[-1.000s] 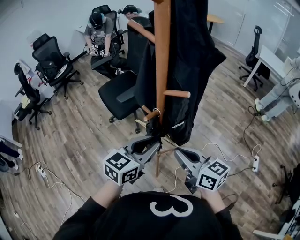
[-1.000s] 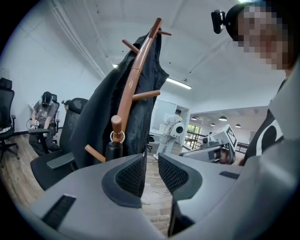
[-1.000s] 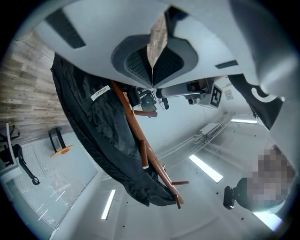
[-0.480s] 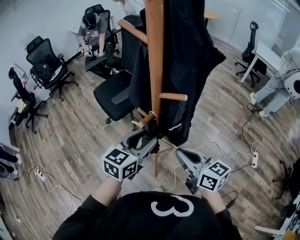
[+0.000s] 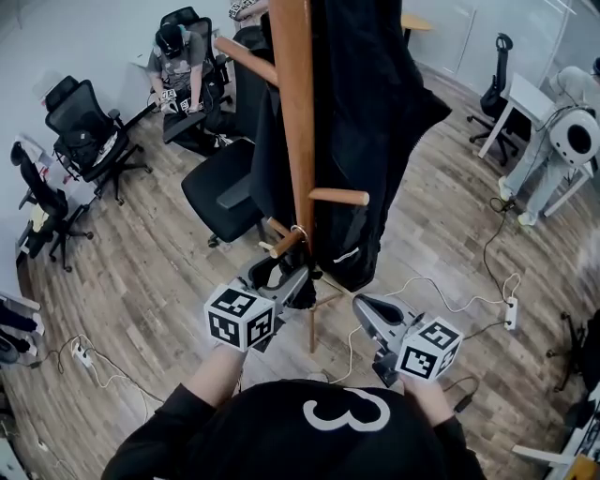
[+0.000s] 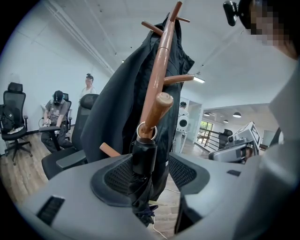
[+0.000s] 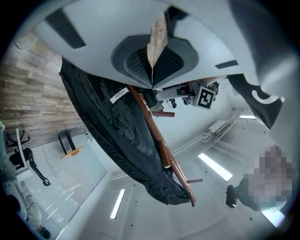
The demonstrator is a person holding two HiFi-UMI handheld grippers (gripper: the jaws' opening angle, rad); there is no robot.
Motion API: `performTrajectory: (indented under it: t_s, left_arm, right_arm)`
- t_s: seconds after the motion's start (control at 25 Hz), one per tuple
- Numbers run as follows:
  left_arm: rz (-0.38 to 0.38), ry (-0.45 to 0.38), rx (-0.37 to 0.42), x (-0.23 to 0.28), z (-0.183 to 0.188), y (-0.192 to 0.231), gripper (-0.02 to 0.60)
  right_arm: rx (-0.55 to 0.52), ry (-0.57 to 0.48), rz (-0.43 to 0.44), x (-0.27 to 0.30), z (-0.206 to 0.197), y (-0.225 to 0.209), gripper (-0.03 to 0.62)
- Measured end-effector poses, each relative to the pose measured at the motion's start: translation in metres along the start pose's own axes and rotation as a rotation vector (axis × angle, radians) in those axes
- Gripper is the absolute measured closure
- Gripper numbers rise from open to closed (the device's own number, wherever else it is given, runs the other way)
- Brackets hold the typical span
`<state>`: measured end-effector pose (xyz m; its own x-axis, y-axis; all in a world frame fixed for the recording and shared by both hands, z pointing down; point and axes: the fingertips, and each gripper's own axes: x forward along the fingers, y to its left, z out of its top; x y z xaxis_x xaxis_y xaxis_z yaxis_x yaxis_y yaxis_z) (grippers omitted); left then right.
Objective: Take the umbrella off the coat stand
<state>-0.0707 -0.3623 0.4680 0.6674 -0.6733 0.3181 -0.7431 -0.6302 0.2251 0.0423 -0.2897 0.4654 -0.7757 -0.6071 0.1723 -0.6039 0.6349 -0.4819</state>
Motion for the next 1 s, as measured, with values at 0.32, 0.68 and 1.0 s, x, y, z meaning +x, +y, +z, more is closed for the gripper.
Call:
performTrajectory:
  t_s: [0.32,0.68,1.0]
  left_arm:
    - [0.014,0.016,0.029,0.013,-0.004,0.006,0.347]
    - [0.029,0.038,0.043,0.025,-0.007,0.008,0.347]
    - [0.044,0.05,0.041,0.029,-0.014,0.014,0.357]
  right_arm:
    - [0.012,-0.008,-0.033,-0.009,0.001,-0.009,0.568]
    - [0.034,-0.012,-0.058,-0.018,-0.005,-0.02,0.568]
    - [0.043,-0.01,-0.067,-0.017,-0.008,-0.026,0.568]
